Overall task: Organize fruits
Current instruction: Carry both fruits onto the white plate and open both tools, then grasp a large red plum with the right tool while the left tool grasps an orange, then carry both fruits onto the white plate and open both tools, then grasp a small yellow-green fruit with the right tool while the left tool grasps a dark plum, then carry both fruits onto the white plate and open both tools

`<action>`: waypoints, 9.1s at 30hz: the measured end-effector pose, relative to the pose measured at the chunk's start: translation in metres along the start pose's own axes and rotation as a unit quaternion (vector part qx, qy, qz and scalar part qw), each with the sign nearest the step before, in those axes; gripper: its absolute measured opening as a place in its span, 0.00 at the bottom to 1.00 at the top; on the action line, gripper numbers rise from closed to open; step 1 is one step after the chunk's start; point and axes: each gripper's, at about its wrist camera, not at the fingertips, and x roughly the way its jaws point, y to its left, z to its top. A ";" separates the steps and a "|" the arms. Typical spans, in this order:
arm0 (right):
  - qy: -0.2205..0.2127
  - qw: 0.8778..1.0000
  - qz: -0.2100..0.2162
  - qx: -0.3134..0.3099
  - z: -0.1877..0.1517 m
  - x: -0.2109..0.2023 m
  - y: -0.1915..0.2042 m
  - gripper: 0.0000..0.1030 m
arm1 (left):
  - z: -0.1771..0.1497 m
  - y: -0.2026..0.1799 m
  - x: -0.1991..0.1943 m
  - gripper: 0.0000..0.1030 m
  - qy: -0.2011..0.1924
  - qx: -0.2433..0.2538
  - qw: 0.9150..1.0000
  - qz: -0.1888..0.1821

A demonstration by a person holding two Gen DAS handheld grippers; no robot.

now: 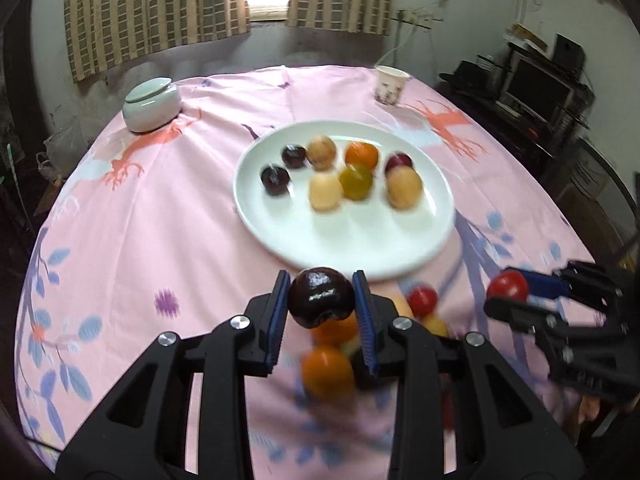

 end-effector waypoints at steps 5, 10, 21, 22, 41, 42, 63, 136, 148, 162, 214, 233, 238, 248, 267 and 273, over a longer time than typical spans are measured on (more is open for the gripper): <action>0.013 0.999 -0.019 -0.022 0.058 0.049 0.001 0.32 | 0.058 0.015 0.044 0.31 0.010 -0.037 0.999 0.009; 0.022 0.999 -0.024 -0.010 0.076 0.092 -0.009 0.31 | 0.073 0.022 0.082 0.31 0.026 -0.054 0.998 0.022; 0.024 1.000 -0.012 -0.013 0.079 0.117 -0.015 0.32 | 0.074 0.030 0.109 0.34 0.042 -0.072 0.996 0.040; 0.025 1.000 -0.012 -0.013 0.079 0.117 -0.015 0.35 | 0.074 0.032 0.106 0.38 0.041 -0.076 0.996 0.039; 0.013 1.000 0.020 -0.020 -0.025 -0.006 0.015 0.94 | -0.058 0.005 -0.022 0.93 -0.010 -0.014 1.000 0.002; 0.016 0.999 0.021 -0.022 -0.038 -0.009 0.019 0.94 | -0.072 0.005 -0.023 0.93 -0.006 -0.015 1.000 0.000; 0.061 0.995 0.073 0.003 -0.095 0.005 0.040 0.54 | -0.131 0.016 -0.024 0.93 0.031 -0.023 0.999 0.024; 0.044 0.995 -0.090 0.018 -0.095 -0.007 -0.002 0.38 | -0.091 -0.008 -0.006 0.37 0.037 -0.026 0.999 -0.019; 0.019 0.999 -0.038 -0.010 -0.027 -0.003 -0.007 0.38 | -0.025 -0.016 -0.010 0.37 0.011 0.021 1.000 -0.005; 0.037 0.998 -0.009 -0.042 0.077 0.100 -0.006 0.38 | 0.100 0.023 0.113 0.38 0.065 -0.053 0.996 0.006; 0.036 0.999 0.006 -0.003 -0.083 0.014 0.024 0.51 | -0.116 0.004 -0.027 0.87 0.018 -0.022 1.000 0.014; 0.016 0.996 -0.020 0.085 -0.120 -0.030 -0.044 0.24 | -0.108 -0.076 0.026 0.75 0.070 0.011 0.998 -0.003; 0.014 0.996 -0.013 0.086 -0.124 -0.031 -0.047 0.24 | -0.101 -0.086 0.033 0.61 0.061 0.022 0.998 0.014; 0.020 0.997 -0.020 0.078 -0.124 -0.028 -0.043 0.25 | -0.102 -0.084 0.026 0.40 0.061 0.021 0.998 -0.007; 0.023 0.998 -0.053 0.036 -0.105 -0.032 -0.003 0.25 | -0.107 -0.032 -0.020 0.40 0.023 -0.023 0.999 -0.026; 0.029 0.998 -0.045 0.028 -0.096 -0.025 0.004 0.25 | -0.107 -0.020 -0.024 0.40 0.021 -0.032 0.999 -0.023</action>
